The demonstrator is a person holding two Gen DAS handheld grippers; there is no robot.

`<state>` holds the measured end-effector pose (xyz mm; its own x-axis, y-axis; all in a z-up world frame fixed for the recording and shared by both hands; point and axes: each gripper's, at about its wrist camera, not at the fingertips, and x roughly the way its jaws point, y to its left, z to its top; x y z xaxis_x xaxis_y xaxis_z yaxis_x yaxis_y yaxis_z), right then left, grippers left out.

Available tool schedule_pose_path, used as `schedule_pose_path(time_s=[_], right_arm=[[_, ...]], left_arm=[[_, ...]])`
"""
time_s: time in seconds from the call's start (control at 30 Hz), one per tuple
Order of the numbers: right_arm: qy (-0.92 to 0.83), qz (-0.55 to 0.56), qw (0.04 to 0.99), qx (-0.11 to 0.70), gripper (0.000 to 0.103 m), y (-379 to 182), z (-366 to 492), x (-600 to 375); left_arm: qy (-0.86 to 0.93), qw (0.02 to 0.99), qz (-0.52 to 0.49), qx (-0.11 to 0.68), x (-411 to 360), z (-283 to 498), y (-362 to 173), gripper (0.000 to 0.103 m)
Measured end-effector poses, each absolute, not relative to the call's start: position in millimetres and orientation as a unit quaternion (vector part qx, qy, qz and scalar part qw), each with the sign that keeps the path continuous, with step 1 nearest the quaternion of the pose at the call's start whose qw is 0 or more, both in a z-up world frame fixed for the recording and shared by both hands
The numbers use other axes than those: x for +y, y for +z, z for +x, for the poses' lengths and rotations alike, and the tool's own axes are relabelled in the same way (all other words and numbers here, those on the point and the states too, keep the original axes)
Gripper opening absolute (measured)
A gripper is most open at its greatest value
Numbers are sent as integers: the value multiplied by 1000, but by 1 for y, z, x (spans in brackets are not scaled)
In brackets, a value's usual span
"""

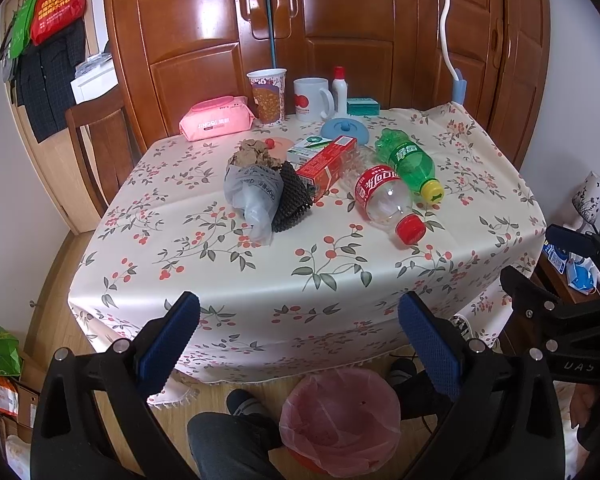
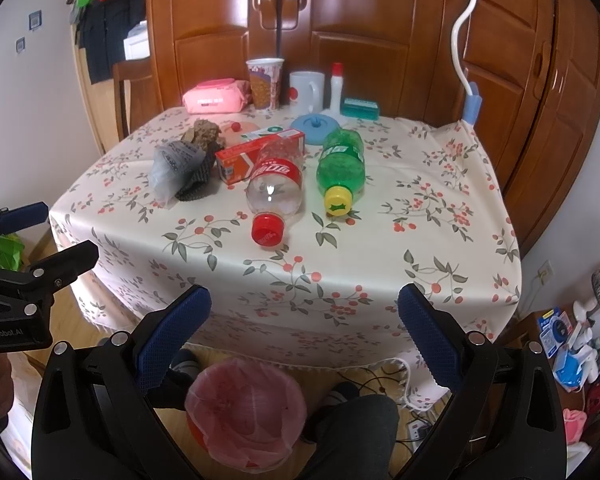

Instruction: Collect trash

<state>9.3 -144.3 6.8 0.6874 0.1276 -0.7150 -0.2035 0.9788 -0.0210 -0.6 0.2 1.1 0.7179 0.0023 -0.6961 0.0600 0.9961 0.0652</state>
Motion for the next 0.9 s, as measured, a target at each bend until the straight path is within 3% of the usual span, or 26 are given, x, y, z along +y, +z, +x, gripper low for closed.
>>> schedule_pose_path(time_s=[0.9], right_arm=[[91,-51,918,383,97,8,9,-146]], left_arm=[[-15,926,43,376,3,1,-1,98]])
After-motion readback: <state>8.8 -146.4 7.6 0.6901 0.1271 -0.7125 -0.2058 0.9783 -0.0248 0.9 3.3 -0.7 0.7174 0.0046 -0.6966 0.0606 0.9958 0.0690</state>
